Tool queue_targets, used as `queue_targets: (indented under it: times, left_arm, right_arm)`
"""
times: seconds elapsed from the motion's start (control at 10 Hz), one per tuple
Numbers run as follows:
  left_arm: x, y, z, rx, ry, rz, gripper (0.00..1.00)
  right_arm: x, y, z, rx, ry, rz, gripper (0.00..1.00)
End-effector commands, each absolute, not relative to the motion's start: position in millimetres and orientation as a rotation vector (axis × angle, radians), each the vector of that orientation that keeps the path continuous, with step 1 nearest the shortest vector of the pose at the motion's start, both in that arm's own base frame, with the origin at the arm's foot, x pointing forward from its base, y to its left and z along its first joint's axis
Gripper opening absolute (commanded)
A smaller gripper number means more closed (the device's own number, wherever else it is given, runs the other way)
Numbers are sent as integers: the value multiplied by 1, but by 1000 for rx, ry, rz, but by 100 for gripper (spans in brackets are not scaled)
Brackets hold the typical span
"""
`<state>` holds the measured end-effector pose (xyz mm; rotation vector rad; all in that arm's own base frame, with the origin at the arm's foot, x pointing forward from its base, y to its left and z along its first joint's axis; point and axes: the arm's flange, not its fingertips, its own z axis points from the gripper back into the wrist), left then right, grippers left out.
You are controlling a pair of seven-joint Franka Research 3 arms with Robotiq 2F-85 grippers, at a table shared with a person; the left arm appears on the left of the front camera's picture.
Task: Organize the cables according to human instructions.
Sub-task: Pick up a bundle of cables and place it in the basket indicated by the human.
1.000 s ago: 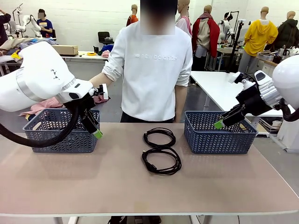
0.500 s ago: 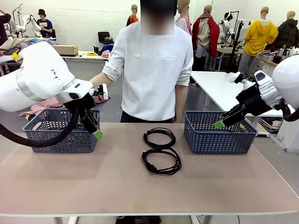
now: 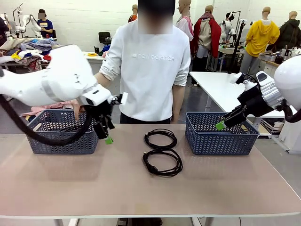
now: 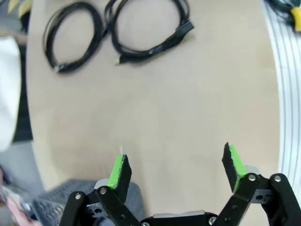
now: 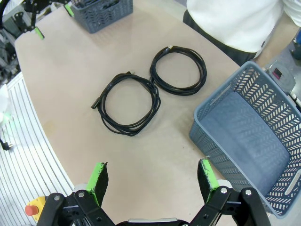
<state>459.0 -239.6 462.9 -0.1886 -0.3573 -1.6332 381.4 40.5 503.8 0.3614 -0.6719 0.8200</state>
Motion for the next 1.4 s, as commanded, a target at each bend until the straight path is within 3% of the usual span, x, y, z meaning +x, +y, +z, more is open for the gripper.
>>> queue_targets:
  times: [0.0,0.5,1.3]
  left_arm:
    - [473,-268,462,-173,-324,-1843,100]
    - [465,-357,427,-78,-181,-2151,100]
    - [456,-373,414,-88,-165,-2181,100]
  right_arm:
    - [383,38,502,380,-692,839,100]
    - [383,38,502,380,-692,839,100]
    - [383,38,502,380,-692,839,100]
